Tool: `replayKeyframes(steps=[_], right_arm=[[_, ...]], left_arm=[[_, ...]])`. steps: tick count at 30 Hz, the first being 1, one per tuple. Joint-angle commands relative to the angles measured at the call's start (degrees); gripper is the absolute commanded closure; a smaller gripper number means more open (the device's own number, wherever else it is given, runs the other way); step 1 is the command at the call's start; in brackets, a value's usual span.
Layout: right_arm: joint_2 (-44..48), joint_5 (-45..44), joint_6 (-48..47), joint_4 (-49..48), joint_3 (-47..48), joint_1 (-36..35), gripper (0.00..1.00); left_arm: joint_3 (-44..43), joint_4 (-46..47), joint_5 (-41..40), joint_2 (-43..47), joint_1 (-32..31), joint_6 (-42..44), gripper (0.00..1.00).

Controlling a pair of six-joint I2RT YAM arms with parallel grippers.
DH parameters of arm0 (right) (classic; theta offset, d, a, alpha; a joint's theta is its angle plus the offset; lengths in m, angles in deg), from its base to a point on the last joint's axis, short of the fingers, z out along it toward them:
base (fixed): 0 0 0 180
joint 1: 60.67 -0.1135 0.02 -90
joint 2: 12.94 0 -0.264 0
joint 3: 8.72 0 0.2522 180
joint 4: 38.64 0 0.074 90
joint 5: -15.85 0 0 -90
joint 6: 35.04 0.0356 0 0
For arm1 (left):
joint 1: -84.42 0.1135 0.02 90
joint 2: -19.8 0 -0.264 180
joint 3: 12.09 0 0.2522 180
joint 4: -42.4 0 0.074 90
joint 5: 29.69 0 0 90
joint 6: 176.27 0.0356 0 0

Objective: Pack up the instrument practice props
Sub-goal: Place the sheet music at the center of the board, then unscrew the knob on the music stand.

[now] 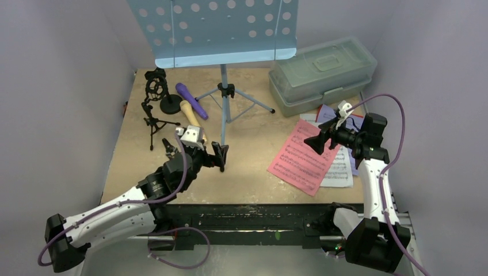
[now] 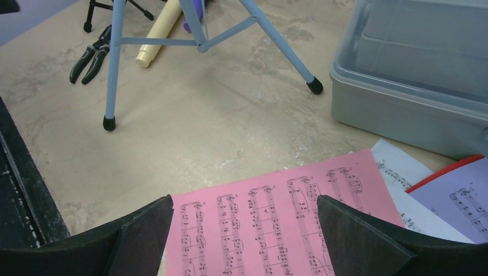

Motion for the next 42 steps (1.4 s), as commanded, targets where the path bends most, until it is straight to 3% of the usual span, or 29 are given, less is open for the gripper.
replayKeyframes(steps=[1, 15, 28, 34, 39, 42], right_arm=[[0.4, 3.6, -0.3, 0.2, 0.4, 0.1, 0.01], [0.5, 7.3, -0.1, 1.2, 0.7, 0.1, 0.01], [-4.1, 22.9, 4.2, -2.2, -0.4, -0.6, 0.01], [-9.0, 12.7, 5.2, -0.9, 4.2, -9.4, 0.01], [-13.2, 6.3, 15.8, -10.2, 9.3, -18.1, 0.01], [-15.7, 4.0, 25.5, -18.9, 12.6, -21.1, 0.03]], left_arm=[[-1.5, 9.0, 12.0, -4.1, 9.2, -0.3, 0.0], [-9.9, 16.9, 42.7, -25.5, 31.3, -9.9, 0.06], [-12.2, 16.7, 46.0, -34.4, 34.2, -9.2, 0.12], [-12.2, 19.0, 47.9, -37.7, 34.2, -11.0, 0.35], [-13.2, 20.1, 51.3, -40.9, 34.2, -12.0, 0.75], [-12.5, 22.6, 53.5, -41.6, 34.1, -13.5, 0.91]])
